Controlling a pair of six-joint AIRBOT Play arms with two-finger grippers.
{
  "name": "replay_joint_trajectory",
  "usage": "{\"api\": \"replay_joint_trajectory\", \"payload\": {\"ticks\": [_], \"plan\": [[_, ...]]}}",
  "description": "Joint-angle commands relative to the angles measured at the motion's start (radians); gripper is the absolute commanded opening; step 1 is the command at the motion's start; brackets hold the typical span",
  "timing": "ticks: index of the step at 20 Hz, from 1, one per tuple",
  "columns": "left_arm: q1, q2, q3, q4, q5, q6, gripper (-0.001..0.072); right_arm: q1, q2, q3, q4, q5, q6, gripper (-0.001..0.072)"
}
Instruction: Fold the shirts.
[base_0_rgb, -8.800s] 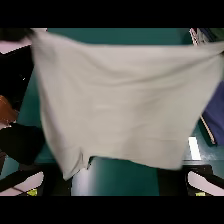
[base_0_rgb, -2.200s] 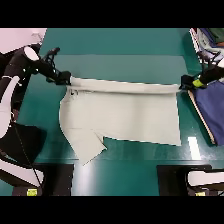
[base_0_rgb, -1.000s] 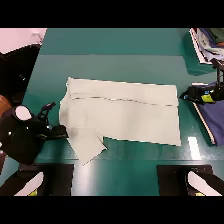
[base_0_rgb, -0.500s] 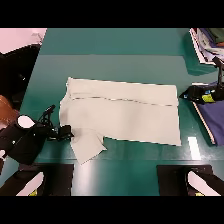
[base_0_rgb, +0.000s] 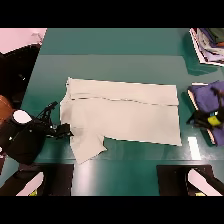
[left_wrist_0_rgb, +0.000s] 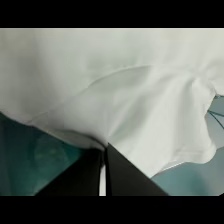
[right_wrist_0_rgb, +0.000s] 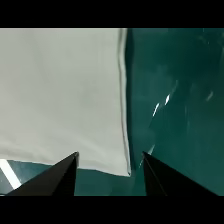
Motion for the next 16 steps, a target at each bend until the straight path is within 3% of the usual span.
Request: {"api": "replay_joint_trajectory", "payload": {"ticks": [1,4,5,7,11,16], "plan": [[0.001,0.001,0.051,0.026,-0.018,0.003,0.0028,-0.152,-0.040,-0.203,0.045,0.020,-0.032,0.0483],[0.001,0.001,0.065,0.026,-0.017,0.003,0.0029,-0.159,-0.089,-0.303,0.124,-0.053,-0.060,0.0476],[0.001,0.001,0.065,0.027,-0.018,0.003,0.0029,-0.137,-0.098,-0.316,0.127,-0.080,-0.060,0.0435],[0.001,0.001,0.065,0.027,-0.018,0.003,0.0029,-0.081,-0.105,-0.315,0.122,-0.111,-0.059,0.0420],[0.001,0.007,0.077,0.121,-0.111,0.000,0.0027,0.000,-0.037,-0.270,0.110,-0.116,-0.060,0.0036],[0.001,0.237,0.078,0.278,-0.294,-0.105,0.0027,0.007,0.158,-0.253,-0.018,0.034,-0.060,0.0015]]}}
